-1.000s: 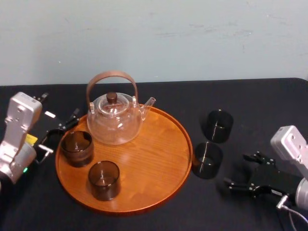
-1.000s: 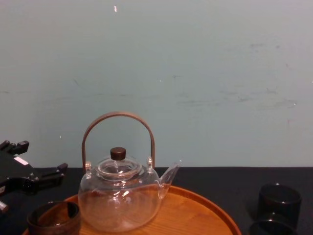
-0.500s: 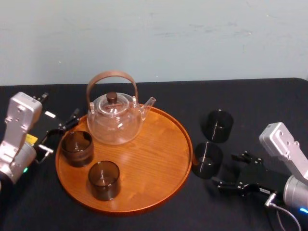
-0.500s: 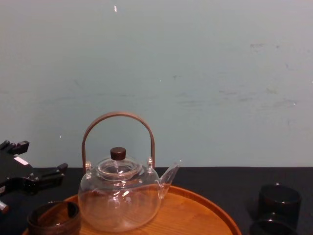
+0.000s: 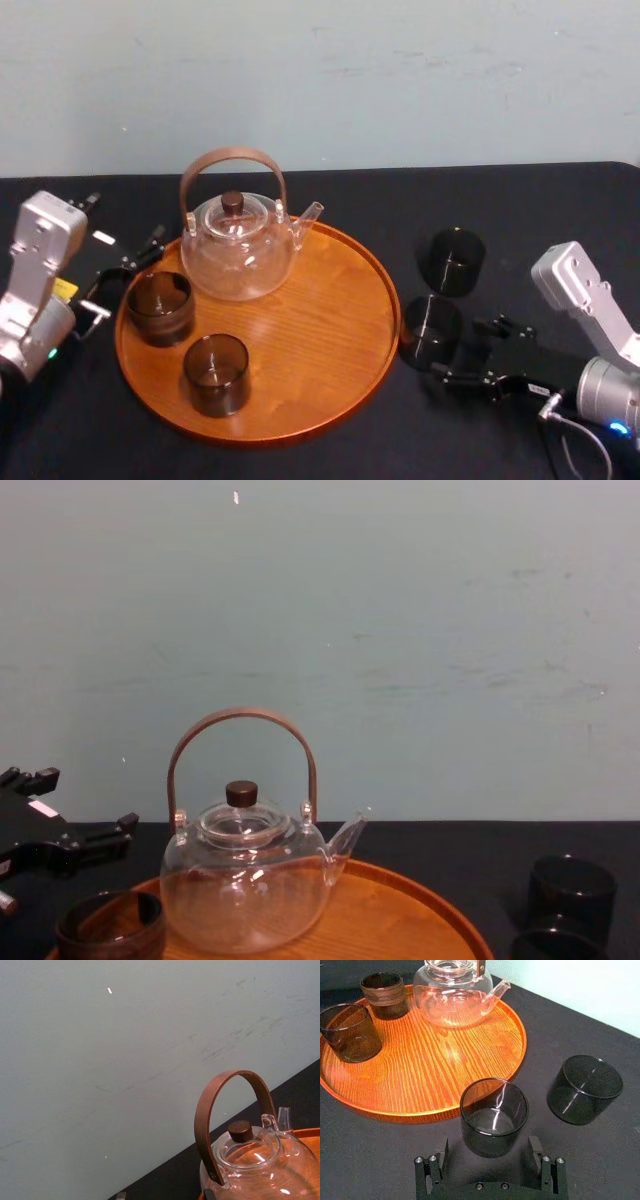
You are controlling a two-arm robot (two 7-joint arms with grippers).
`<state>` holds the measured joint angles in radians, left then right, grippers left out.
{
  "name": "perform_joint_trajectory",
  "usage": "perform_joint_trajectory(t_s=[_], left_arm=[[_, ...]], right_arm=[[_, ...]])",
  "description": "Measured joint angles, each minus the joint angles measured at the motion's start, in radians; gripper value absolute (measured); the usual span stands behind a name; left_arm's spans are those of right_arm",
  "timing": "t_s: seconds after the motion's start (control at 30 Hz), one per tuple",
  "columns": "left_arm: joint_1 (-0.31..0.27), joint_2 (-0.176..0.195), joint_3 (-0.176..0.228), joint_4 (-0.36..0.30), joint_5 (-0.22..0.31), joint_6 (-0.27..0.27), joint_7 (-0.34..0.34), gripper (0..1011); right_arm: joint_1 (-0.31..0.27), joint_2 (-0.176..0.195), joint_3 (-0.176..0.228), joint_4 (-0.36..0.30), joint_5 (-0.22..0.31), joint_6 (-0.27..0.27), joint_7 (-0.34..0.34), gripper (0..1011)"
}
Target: Pick up the glass from the table and place it on the tray.
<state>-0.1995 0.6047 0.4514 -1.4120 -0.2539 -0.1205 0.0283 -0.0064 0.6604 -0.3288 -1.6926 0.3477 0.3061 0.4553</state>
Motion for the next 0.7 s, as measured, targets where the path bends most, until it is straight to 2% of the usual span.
perform_joint_trajectory(t_s=[0.7], left_arm=[[0.0, 0.0, 0.0, 0.0, 0.0, 0.0, 0.0, 1001]], right_arm=[[0.075, -0.03, -0.031, 0.056, 0.051, 0.042, 0.007, 1002]])
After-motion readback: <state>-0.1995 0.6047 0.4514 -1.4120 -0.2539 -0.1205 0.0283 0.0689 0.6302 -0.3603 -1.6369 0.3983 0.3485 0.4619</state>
